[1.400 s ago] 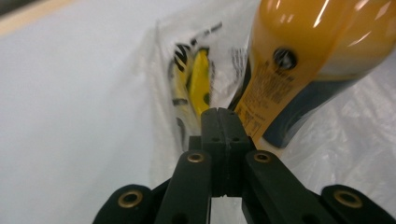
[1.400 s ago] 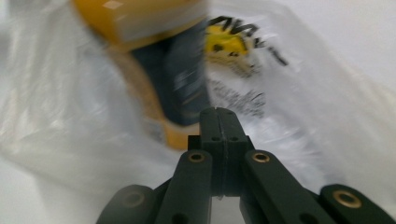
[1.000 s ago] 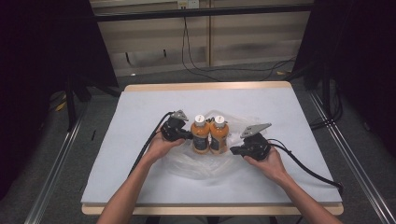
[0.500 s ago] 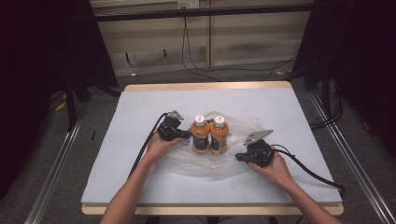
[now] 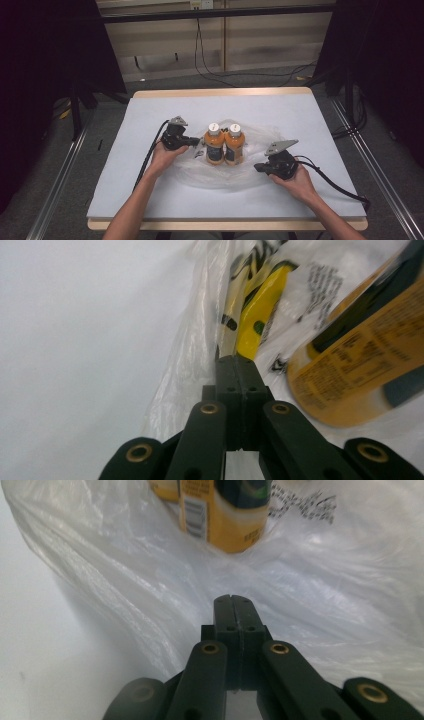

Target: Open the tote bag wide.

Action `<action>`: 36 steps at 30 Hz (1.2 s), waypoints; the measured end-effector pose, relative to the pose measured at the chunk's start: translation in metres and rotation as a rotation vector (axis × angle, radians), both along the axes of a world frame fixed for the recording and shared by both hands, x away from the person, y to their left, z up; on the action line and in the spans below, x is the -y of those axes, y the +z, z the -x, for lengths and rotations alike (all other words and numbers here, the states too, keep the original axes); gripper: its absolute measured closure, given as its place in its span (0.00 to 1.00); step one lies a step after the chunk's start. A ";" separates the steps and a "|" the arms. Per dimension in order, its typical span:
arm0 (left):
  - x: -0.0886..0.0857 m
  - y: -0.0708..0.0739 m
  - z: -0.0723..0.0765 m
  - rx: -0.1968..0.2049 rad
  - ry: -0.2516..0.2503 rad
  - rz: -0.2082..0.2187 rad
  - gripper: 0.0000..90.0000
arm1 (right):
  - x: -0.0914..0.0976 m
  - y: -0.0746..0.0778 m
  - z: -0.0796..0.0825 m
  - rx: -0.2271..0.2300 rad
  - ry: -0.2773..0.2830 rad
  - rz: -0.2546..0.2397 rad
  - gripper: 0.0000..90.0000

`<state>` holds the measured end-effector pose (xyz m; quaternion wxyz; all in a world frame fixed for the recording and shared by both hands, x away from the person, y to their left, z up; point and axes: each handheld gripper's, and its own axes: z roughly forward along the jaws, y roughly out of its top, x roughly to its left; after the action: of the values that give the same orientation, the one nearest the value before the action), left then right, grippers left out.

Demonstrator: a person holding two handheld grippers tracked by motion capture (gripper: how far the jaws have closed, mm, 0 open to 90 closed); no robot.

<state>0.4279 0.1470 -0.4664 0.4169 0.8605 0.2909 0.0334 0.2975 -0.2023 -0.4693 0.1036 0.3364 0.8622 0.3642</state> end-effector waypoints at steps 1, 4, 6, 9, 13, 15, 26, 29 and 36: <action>-0.001 0.002 0.001 -0.002 -0.005 0.022 1.00 | 0.001 0.002 0.000 0.010 -0.009 -0.009 1.00; -0.005 0.006 0.006 0.018 -0.003 0.054 0.98 | 0.003 0.007 0.001 0.032 -0.011 -0.045 1.00; -0.006 0.010 0.010 0.035 -0.004 0.071 0.97 | 0.005 0.010 0.001 0.043 -0.015 -0.076 1.00; -0.008 0.016 0.018 0.053 -0.019 0.106 0.92 | 0.009 0.016 0.002 0.078 -0.041 -0.104 1.00; -0.011 0.025 0.030 0.090 -0.040 0.123 0.85 | 0.012 0.020 0.002 0.099 -0.055 -0.132 0.96; -0.014 0.031 0.036 0.108 -0.050 0.140 0.75 | 0.013 0.022 0.004 0.104 -0.063 -0.138 0.93; -0.032 0.055 0.075 0.184 -0.040 0.178 0.26 | 0.018 0.031 0.014 0.143 -0.105 -0.175 0.51; -0.040 0.055 0.085 0.180 -0.028 0.188 0.19 | 0.021 0.033 0.018 0.149 -0.125 -0.178 0.41; -0.059 0.052 0.107 0.191 0.022 0.168 0.10 | 0.029 0.035 0.033 0.179 -0.181 -0.156 0.28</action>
<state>0.3210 0.2062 -0.4145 0.5129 0.8122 0.2612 0.0952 0.2642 -0.2309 -0.4342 0.1861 0.3861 0.7846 0.4480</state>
